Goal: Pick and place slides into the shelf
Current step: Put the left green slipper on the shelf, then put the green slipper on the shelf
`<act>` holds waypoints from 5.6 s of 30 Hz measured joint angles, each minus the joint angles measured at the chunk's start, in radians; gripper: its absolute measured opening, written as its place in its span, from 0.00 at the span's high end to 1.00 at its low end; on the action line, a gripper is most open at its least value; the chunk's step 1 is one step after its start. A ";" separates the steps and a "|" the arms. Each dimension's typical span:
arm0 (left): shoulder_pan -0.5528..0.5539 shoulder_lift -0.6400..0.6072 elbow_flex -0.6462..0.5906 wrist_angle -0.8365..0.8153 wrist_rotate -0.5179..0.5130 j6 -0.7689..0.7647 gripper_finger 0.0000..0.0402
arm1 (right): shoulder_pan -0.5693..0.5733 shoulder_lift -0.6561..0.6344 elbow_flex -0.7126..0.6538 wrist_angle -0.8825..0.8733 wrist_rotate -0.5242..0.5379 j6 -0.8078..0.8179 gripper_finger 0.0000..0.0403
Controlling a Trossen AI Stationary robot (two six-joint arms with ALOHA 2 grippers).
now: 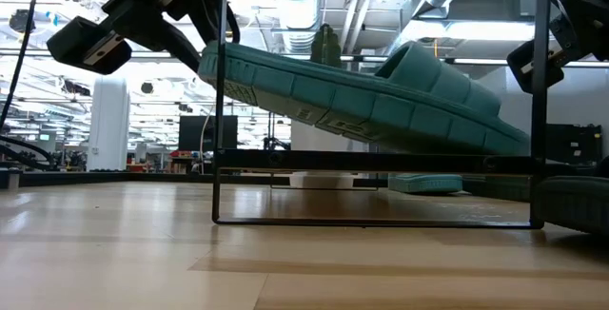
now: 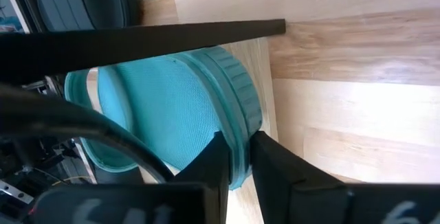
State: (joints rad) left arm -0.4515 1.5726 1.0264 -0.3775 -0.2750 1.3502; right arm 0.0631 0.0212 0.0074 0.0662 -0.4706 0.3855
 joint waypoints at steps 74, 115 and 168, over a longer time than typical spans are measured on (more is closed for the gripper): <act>0.026 -0.070 0.002 -0.063 -0.163 -0.162 0.72 | 0.000 0.000 0.000 0.000 0.000 0.000 1.00; 0.093 -0.671 0.001 0.263 -0.611 -1.270 0.72 | -0.066 0.000 0.000 0.491 0.407 0.191 1.00; 0.159 -0.671 0.000 0.255 -0.861 -1.047 0.72 | -0.578 0.876 1.187 -0.804 0.706 -0.563 1.00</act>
State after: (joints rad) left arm -0.2923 0.9012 1.0267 -0.1223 -1.1357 0.3036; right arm -0.5149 0.8969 1.1948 -0.7377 0.2352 -0.1775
